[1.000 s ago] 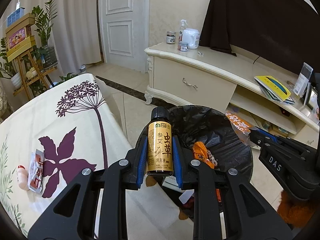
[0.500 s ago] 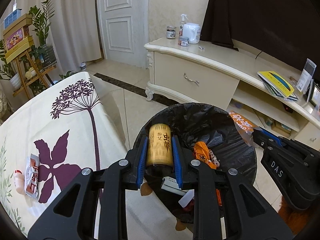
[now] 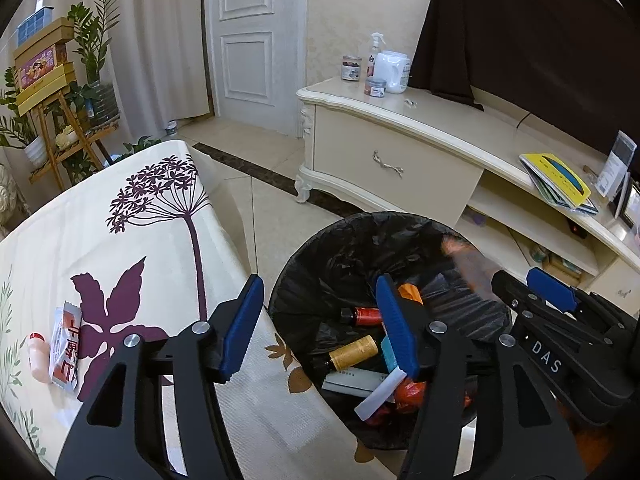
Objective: Collect trash
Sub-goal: 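Carry the gold bottle and wrapper over the bin and open both tools, then return the right tool to the bed and grasp the white-red snack bar wrapper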
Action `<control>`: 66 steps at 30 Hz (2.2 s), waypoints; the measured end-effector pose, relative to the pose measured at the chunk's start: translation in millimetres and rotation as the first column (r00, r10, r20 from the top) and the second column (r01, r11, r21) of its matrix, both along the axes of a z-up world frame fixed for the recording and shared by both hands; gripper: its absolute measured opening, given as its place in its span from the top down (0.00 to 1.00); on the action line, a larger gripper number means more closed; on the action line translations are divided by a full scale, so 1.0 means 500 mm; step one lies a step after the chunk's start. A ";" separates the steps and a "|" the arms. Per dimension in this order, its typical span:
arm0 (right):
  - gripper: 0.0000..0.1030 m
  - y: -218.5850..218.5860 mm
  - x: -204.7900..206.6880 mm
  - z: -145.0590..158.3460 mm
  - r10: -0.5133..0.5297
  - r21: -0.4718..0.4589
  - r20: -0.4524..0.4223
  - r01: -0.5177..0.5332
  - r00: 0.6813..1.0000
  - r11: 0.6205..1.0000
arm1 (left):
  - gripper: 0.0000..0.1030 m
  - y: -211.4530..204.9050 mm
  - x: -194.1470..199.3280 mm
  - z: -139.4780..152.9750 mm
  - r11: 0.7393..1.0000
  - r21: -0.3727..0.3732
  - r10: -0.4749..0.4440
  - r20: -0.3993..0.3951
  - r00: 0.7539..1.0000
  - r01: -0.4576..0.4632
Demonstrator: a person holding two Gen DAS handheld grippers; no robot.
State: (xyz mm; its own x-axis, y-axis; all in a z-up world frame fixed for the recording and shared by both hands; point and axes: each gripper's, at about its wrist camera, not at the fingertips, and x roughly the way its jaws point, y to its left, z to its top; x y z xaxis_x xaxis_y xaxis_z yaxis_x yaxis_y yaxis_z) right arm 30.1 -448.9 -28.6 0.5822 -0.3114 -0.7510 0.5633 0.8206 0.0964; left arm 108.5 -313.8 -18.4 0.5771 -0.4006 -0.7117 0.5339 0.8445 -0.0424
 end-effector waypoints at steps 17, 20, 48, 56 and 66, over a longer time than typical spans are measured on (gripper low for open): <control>0.50 0.014 -0.008 0.008 -0.002 -0.002 0.008 0.002 1.000 1.000 | 0.36 0.036 -0.004 0.016 1.000 -0.012 0.028 0.004 1.000 -0.028; 0.46 0.028 -0.007 0.017 0.008 -0.002 0.019 -0.007 1.000 1.000 | 0.34 0.064 -0.003 0.026 0.999 -0.014 0.048 0.009 0.999 -0.048; 0.39 0.448 0.172 0.061 0.437 0.023 0.043 -0.438 0.898 0.898 | 0.22 0.589 0.034 0.035 0.864 0.043 0.502 0.013 0.865 -0.502; 0.43 0.556 0.223 0.037 0.525 0.018 -0.010 -0.524 0.851 0.851 | 0.22 0.651 0.032 0.013 0.840 0.040 0.541 -0.016 0.841 -0.541; 0.70 0.579 0.243 -0.001 0.539 0.036 -0.081 -0.538 0.838 0.842 | 0.22 0.659 0.032 -0.007 0.848 0.020 0.530 -0.061 0.846 -0.530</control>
